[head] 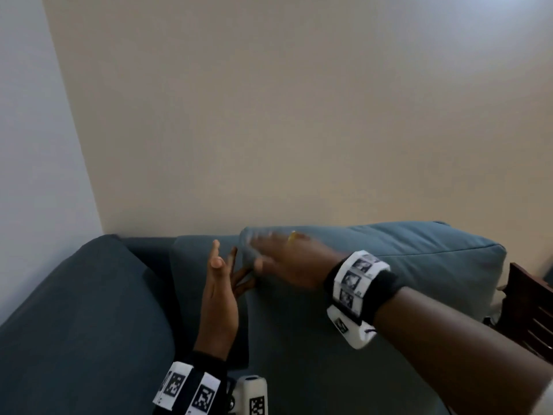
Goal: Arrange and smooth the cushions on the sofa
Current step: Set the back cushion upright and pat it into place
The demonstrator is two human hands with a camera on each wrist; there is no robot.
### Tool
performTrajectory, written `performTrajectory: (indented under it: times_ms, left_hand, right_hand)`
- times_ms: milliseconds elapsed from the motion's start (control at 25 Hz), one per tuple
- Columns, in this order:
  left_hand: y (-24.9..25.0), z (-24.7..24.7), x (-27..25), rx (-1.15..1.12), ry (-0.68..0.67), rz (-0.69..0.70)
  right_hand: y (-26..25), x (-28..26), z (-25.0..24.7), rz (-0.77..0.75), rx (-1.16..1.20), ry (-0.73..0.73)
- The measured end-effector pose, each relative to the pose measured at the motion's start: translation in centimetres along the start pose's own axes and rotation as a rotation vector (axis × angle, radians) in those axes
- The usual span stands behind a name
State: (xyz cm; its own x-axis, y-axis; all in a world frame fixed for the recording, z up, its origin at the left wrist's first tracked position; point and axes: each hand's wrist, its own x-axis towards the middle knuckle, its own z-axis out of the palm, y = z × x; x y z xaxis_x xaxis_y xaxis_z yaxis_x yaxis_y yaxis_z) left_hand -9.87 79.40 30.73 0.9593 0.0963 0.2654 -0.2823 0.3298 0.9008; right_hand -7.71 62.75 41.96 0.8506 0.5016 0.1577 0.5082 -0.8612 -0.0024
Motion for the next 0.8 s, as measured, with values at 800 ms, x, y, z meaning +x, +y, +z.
performTrajectory:
  times_ms: [800]
  left_hand:
    - [-16.5, 7.3, 0.6, 0.271, -0.036, -0.313]
  right_hand:
    - [31.0, -26.5, 13.4, 0.789, 1.07, 0.889]
